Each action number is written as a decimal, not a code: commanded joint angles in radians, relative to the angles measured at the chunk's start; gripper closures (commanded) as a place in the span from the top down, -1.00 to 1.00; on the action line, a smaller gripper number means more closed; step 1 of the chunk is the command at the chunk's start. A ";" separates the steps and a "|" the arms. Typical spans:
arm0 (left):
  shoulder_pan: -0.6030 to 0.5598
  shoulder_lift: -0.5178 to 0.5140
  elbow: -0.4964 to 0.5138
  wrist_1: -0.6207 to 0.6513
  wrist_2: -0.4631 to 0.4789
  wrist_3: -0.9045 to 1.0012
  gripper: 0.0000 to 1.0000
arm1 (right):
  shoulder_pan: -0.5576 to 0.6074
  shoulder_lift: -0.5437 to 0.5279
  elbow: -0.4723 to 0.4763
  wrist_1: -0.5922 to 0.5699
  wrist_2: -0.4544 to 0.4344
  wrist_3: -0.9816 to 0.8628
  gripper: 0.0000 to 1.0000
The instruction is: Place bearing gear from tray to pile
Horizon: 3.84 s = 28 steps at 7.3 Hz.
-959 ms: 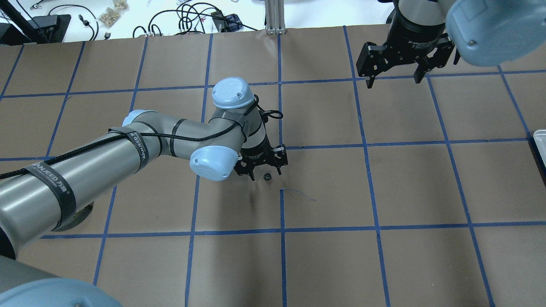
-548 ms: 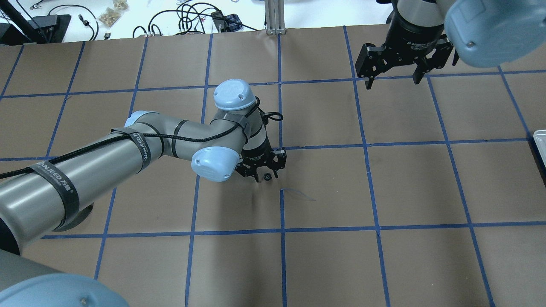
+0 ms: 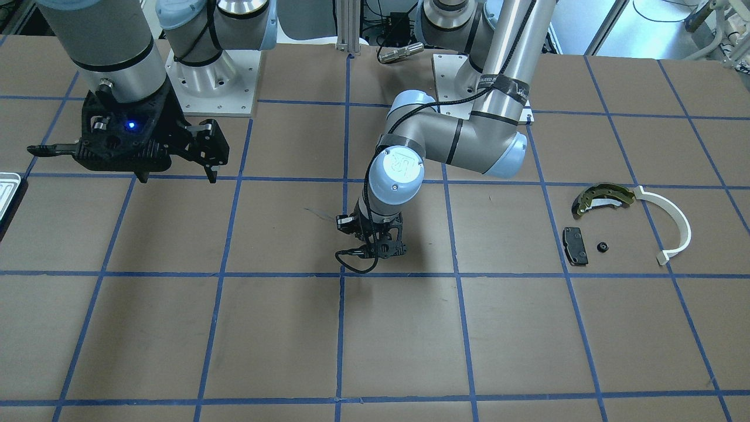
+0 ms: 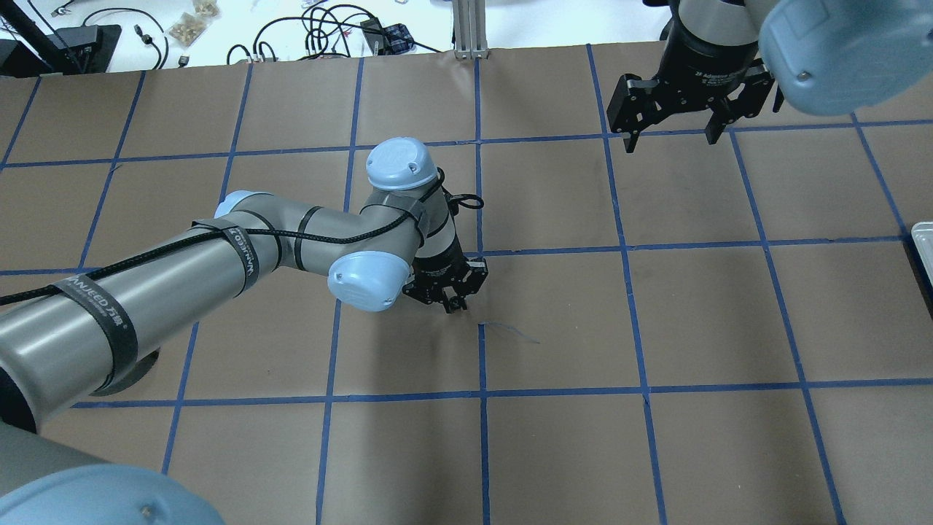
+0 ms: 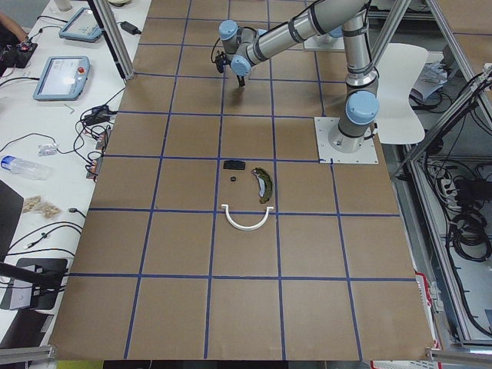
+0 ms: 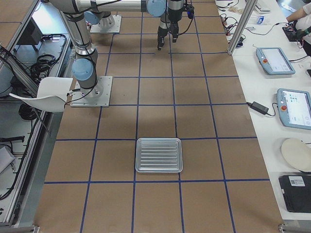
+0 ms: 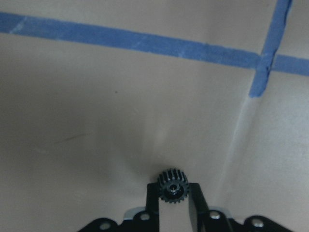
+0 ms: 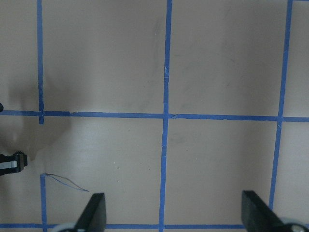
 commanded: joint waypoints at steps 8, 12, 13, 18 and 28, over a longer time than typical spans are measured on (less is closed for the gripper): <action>0.641 0.057 0.380 -0.562 0.205 0.744 -1.00 | 0.000 0.003 0.002 0.000 0.000 -0.002 1.00; 0.851 0.023 0.319 -0.495 0.209 0.886 -1.00 | 0.000 0.003 0.002 -0.002 0.002 -0.002 1.00; 0.884 0.019 0.262 -0.385 0.230 0.984 -1.00 | 0.000 0.004 0.000 -0.002 0.000 -0.002 1.00; 0.966 -0.003 0.116 -0.190 0.224 1.073 -1.00 | 0.000 0.004 0.002 0.000 0.000 -0.002 1.00; 0.969 -0.009 0.061 -0.189 0.230 1.074 -0.26 | 0.000 0.006 0.000 -0.002 0.002 -0.002 1.00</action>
